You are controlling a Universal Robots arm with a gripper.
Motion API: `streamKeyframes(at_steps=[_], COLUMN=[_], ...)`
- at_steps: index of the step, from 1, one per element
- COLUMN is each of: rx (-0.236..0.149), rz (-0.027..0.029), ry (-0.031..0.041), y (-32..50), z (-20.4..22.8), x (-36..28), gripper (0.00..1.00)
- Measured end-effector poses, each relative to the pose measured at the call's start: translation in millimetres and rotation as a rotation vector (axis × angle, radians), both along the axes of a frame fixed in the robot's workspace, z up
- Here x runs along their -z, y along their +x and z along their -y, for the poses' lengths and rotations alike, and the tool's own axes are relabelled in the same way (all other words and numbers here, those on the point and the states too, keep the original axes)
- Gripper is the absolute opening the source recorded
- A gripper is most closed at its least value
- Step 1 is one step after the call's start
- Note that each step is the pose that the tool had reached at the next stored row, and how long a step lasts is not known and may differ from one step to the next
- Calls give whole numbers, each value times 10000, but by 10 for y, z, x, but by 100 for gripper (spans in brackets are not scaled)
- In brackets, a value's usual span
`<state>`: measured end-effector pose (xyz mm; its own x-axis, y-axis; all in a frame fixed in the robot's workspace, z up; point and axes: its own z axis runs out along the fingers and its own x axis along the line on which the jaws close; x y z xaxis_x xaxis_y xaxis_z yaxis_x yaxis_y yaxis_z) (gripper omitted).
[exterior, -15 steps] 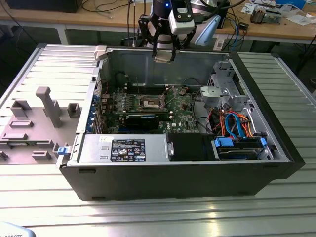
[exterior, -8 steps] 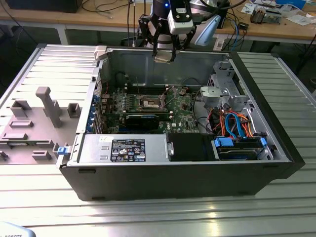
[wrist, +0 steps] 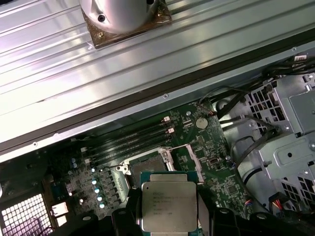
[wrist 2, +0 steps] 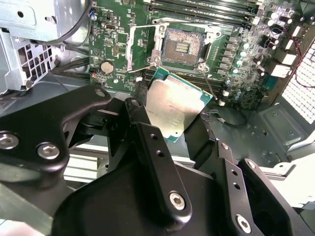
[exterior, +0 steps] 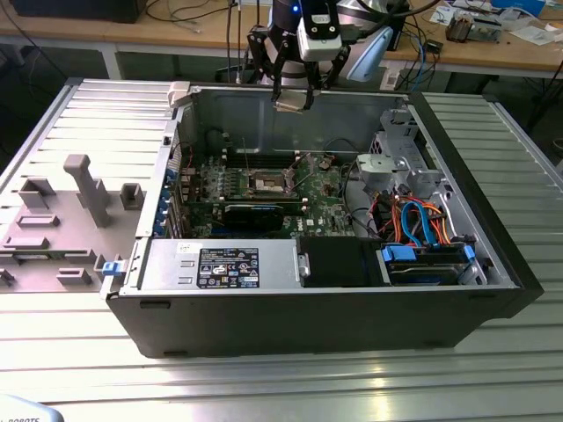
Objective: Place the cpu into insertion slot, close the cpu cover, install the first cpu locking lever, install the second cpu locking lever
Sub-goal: 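Place the cpu into insertion slot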
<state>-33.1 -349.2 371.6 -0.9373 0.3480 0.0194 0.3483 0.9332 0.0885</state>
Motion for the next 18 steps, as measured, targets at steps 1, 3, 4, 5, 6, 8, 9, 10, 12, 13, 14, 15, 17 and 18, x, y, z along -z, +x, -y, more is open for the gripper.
streamKeyframes(at_steps=[1, 3, 4, 5, 6, 8, 9, 10, 12, 13, 14, 15, 17, 18], rx=[22, 78, 103, 136, 191, 240, 254, 273, 298, 307, 320, 334, 370, 379], rz=[0, -1, 0, -1, 0, -1, -1, 0, -1, -1, 0, 0, 0, 0], ry=[0, 0, 0, 0, 0, -1, -1, 0, 0, 0, 0, -1, 0, -1], y=[0, 0, 0, 0, 0, 0, 0, 0, 0, 0, 0, 0, 0, 0], z=[0, 0, 0, 0, 0, 0, 0, 0, 0, 0, 0, 0, 0, 0], x=[0, 0, 0, 0, 0, 0, 0, 0, 0, 0, 0, 0, 0, 0], gripper=[54, 54, 54, 54, 54, 54, 54, 54, 54, 54, 54, 54, 54, 54])
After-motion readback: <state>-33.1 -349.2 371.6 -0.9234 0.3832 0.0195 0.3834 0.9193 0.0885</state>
